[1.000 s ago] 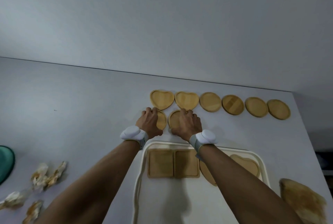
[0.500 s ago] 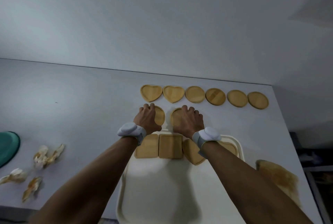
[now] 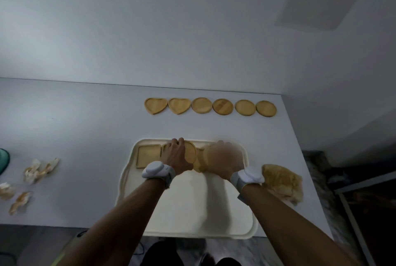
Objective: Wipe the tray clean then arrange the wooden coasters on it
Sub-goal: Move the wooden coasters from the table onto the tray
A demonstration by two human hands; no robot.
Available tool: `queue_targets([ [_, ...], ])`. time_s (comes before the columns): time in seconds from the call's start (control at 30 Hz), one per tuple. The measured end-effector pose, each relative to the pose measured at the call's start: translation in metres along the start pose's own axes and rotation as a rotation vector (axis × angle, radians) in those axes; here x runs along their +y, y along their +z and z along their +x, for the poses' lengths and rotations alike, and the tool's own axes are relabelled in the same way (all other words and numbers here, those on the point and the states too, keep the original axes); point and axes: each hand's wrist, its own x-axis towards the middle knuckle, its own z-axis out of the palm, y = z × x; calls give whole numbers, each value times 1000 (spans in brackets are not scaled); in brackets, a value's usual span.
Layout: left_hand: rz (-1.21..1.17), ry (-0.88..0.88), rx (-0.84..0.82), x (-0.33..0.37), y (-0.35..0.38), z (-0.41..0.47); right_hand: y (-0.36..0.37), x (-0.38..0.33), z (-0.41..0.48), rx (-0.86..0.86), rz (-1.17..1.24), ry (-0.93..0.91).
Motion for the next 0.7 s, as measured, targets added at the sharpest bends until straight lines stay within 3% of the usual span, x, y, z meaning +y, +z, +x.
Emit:
queue_targets([
  [0.7, 25, 10, -86, 47, 90, -59, 54, 76, -67, -22, -44, 28],
])
